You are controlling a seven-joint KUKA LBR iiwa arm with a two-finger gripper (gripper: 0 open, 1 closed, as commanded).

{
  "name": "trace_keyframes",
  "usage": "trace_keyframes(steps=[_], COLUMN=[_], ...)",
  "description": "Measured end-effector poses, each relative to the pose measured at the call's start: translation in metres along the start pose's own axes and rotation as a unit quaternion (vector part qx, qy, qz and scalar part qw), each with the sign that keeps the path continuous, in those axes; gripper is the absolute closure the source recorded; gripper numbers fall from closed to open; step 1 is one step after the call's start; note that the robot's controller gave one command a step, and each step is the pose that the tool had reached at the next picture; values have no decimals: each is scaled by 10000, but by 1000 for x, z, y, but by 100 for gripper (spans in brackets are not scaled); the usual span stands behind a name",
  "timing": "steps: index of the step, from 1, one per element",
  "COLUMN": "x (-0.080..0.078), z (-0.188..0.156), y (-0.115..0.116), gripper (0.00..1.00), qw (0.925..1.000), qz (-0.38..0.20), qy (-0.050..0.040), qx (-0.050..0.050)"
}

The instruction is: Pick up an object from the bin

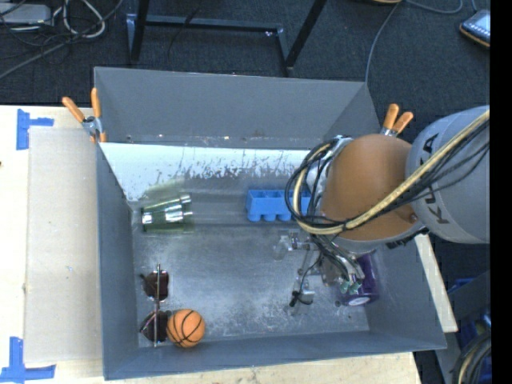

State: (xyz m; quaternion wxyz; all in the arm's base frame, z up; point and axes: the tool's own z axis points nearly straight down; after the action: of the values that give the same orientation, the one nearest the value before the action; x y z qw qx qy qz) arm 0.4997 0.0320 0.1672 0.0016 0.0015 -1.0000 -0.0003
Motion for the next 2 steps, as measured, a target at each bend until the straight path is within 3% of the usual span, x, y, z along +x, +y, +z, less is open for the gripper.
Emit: trace_keyframes(steps=[1, 2], x=[16, -11], z=[54, 20], y=[-52, -118], gripper=[0, 0], qw=[9869, 9742], qz=[-1613, -2255], qy=[-22, -1], qx=[-4, -8])
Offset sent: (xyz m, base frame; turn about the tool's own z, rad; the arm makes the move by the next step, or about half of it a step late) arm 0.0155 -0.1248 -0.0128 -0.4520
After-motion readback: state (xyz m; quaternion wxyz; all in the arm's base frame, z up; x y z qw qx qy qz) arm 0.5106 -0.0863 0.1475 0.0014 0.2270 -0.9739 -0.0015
